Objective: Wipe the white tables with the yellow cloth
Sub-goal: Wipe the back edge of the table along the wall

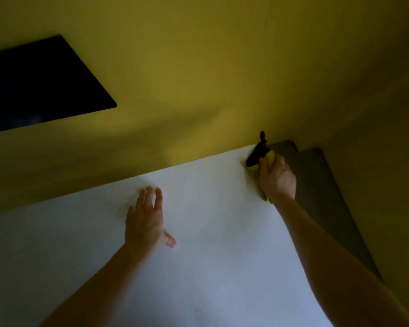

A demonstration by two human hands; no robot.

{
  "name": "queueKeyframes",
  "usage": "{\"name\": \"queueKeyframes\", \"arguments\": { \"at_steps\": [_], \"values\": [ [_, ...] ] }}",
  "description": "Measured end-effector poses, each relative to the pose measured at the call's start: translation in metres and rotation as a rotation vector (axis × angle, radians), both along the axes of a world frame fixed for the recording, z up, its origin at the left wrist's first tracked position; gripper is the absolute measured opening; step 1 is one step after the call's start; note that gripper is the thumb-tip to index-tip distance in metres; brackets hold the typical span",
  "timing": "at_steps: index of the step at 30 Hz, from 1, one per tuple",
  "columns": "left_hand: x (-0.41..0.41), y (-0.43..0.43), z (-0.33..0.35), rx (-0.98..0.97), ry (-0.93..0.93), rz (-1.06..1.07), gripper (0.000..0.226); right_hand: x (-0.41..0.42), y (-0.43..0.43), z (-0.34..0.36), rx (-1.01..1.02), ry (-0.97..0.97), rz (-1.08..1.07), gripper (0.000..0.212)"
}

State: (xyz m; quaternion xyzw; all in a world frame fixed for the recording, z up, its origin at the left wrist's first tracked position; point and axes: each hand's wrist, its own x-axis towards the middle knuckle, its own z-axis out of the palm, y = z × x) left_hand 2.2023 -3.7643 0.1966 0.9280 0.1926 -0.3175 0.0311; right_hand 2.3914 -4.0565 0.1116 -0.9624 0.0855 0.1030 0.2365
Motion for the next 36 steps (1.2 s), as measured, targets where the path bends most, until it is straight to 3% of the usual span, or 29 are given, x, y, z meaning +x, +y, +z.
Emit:
{"name": "queueKeyframes", "arguments": {
  "at_steps": [4, 10, 12, 14, 16, 20, 26, 29, 31, 34, 36],
  "values": [
    [-0.002, -0.001, -0.005, 0.028, 0.002, -0.006, 0.168, -0.077, -0.035, 0.008, -0.091, -0.042, 0.007, 0.044],
    [0.002, -0.001, -0.006, 0.011, -0.003, 0.011, 0.168, 0.009, 0.027, -0.002, -0.174, -0.167, 0.103, 0.051],
    [0.001, 0.000, -0.008, 0.000, -0.018, 0.015, 0.167, 0.034, 0.056, -0.005, -0.293, -0.257, 0.215, 0.049],
    [-0.002, 0.003, -0.009, 0.000, -0.041, 0.017, 0.167, 0.040, 0.085, -0.003, -0.396, -0.285, 0.485, 0.037],
    [-0.005, 0.005, -0.011, -0.010, -0.060, 0.020, 0.167, 0.026, 0.121, -0.001, -0.333, -0.296, 0.752, 0.037],
    [-0.012, 0.006, -0.006, -0.037, -0.079, 0.040, 0.161, -0.031, 0.189, 0.001, -0.185, -0.254, 0.946, 0.050],
    [-0.079, 0.006, -0.012, -0.037, -0.263, 0.128, 0.119, -0.100, 0.091, -0.006, -0.044, -0.322, 1.207, 0.072],
    [-0.122, 0.011, -0.018, -0.071, -0.310, 0.081, 0.098, -0.102, 0.024, -0.002, -0.034, -0.274, 1.073, 0.081],
    [-0.147, 0.015, -0.017, -0.091, -0.341, 0.081, 0.081, -0.099, 0.004, 0.007, -0.152, -0.196, 0.897, 0.090],
    [-0.180, 0.019, -0.015, -0.066, -0.480, 0.079, 0.042, -0.120, 0.035, 0.011, -0.317, -0.123, 0.669, 0.090],
    [-0.202, 0.025, -0.012, -0.049, -0.511, 0.103, 0.018, -0.156, 0.081, 0.013, -0.268, -0.130, 0.644, 0.089]
  ]
}}
